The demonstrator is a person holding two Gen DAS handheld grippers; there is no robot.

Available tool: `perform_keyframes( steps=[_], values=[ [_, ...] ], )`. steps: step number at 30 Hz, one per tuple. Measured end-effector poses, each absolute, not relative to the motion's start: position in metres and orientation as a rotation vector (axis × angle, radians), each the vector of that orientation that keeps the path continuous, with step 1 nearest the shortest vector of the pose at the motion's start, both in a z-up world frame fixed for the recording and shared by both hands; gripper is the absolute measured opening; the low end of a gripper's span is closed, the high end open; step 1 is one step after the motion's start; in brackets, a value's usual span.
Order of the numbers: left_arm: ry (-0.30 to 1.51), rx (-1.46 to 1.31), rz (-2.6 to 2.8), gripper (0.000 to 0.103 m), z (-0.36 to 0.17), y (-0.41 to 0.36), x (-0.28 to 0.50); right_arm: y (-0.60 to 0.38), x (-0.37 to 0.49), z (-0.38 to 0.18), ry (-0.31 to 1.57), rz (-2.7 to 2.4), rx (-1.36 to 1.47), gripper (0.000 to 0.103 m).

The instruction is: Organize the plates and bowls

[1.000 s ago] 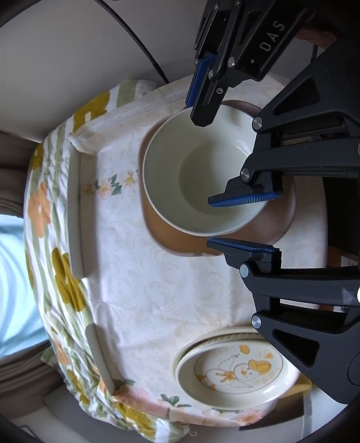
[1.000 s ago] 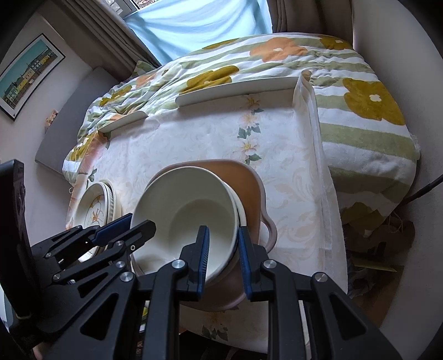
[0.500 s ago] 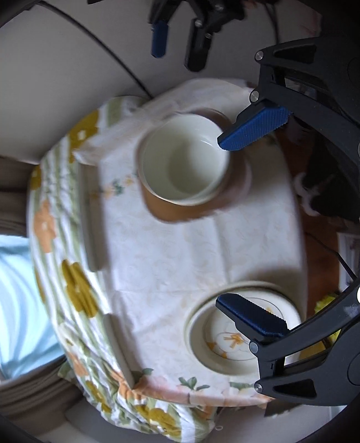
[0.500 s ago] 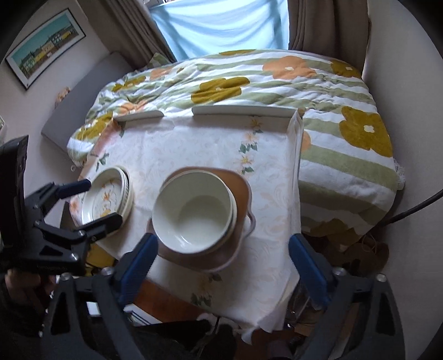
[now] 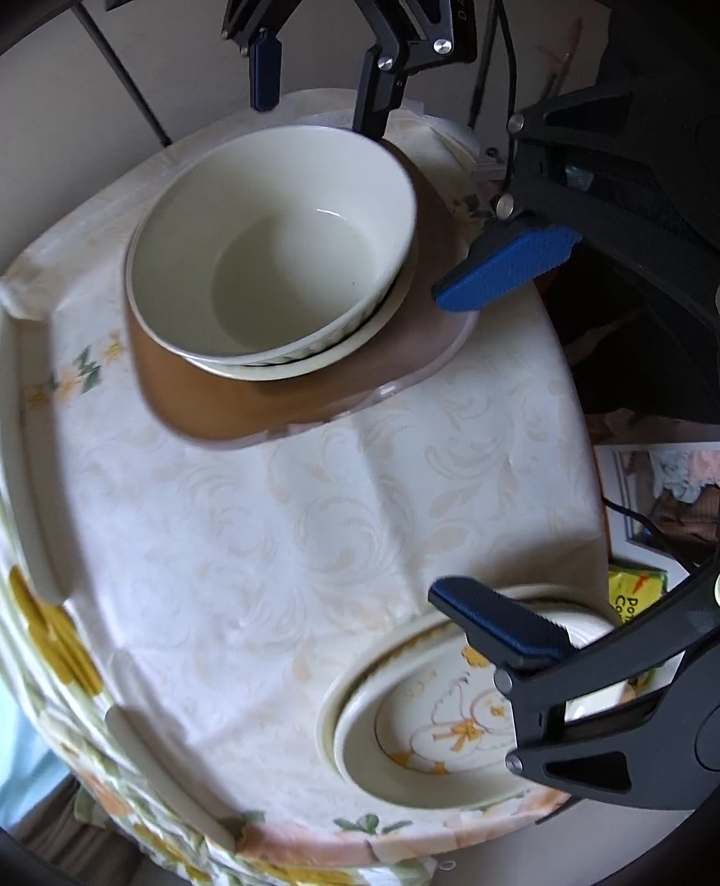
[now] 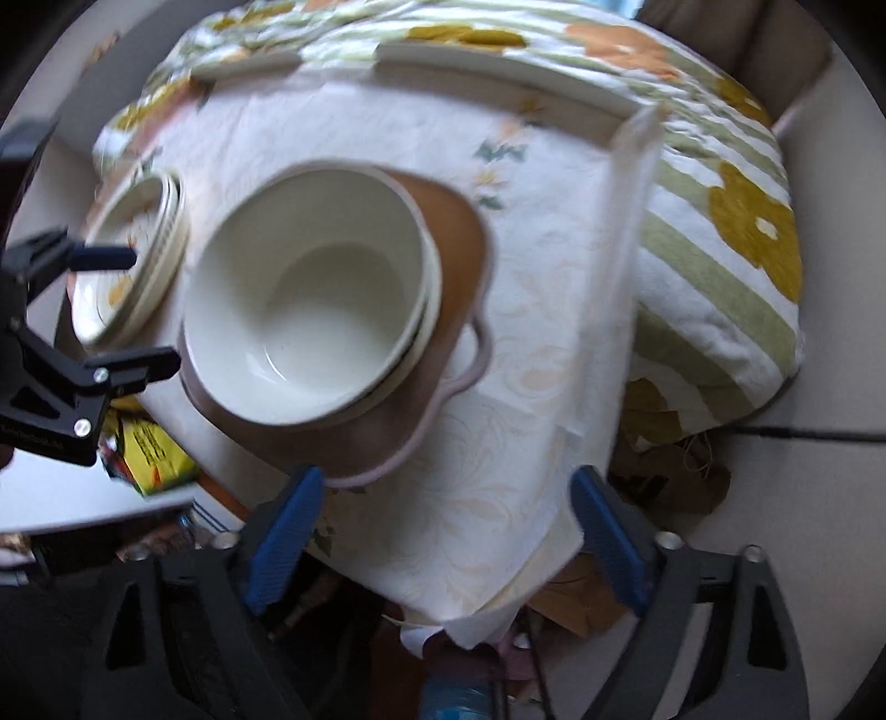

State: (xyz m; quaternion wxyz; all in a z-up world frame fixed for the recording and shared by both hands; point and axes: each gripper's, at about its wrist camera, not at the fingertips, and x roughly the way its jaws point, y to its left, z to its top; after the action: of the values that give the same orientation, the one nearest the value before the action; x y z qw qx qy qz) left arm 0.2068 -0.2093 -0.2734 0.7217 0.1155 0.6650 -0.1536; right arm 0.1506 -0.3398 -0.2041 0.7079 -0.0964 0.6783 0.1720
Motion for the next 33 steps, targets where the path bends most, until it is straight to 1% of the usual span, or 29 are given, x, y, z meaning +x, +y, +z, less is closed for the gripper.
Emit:
perform_keyframes(
  steps=[1,2,4,5,7,8,9,10,11,12,13,15,16,17,18,19,23,28,33],
  values=[
    [1.482,0.256,-0.351,0.087,-0.277,-0.211,0.208,-0.339,0.153,-0.205,1.509,0.395,-0.200,0.072],
    [1.491,0.262,-0.358,0.085,-0.280,-0.213,0.210,-0.337,0.155,-0.208,1.518,0.403,-0.201,0.065],
    [1.505,0.263,-0.374,0.076,-0.285,-0.218,0.212,-0.333,0.159,-0.215,1.534,0.416,-0.233,0.060],
    [1.513,0.258,-0.384,0.073,-0.289,-0.219,0.213,-0.332,0.160,-0.219,1.544,0.428,-0.232,0.057],
    [1.527,0.244,-0.398,0.062,-0.295,-0.222,0.214,-0.331,0.163,-0.226,1.562,0.451,-0.207,0.051],
    [1.532,0.235,-0.408,0.058,-0.298,-0.224,0.214,-0.330,0.164,-0.229,1.567,0.461,-0.196,0.048],
    [1.532,0.225,-0.416,0.049,-0.300,-0.225,0.214,-0.330,0.164,-0.232,1.568,0.472,-0.184,0.046],
    [1.531,0.208,-0.423,0.037,-0.302,-0.226,0.214,-0.330,0.165,-0.236,1.572,0.478,-0.178,0.044],
    [1.526,0.180,-0.432,0.031,-0.303,-0.227,0.215,-0.329,0.165,-0.240,1.571,0.481,-0.180,0.044],
    [1.522,0.168,-0.435,0.023,-0.305,-0.228,0.215,-0.327,0.164,-0.241,1.563,0.482,-0.186,0.044],
    [1.515,0.171,-0.435,0.020,-0.308,-0.230,0.214,-0.326,0.163,-0.243,1.539,0.480,-0.194,0.044],
    [1.503,0.175,-0.442,0.017,-0.314,-0.233,0.212,-0.327,0.162,-0.246,1.504,0.470,-0.180,0.040],
    [1.488,0.178,-0.448,0.015,-0.316,-0.233,0.209,-0.328,0.162,-0.248,1.497,0.474,-0.168,0.034],
    [1.464,0.197,-0.453,0.013,-0.315,-0.237,0.207,-0.328,0.161,-0.251,1.488,0.478,-0.159,0.031],
    [1.446,0.216,-0.452,0.013,-0.314,-0.239,0.205,-0.327,0.161,-0.252,1.478,0.484,-0.156,0.029],
    [1.427,0.224,-0.450,0.013,-0.314,-0.239,0.203,-0.325,0.160,-0.253,1.465,0.495,-0.153,0.023],
    [1.386,0.237,-0.449,0.013,-0.311,-0.239,0.197,-0.326,0.156,-0.253,1.428,0.498,-0.129,0.022],
    [1.349,0.268,-0.439,0.013,-0.307,-0.247,0.189,-0.323,0.147,-0.247,1.382,0.493,-0.163,0.022],
    [1.305,0.276,-0.421,0.013,-0.282,-0.247,0.171,-0.325,0.144,-0.234,1.340,0.489,-0.179,0.022]
  ],
)
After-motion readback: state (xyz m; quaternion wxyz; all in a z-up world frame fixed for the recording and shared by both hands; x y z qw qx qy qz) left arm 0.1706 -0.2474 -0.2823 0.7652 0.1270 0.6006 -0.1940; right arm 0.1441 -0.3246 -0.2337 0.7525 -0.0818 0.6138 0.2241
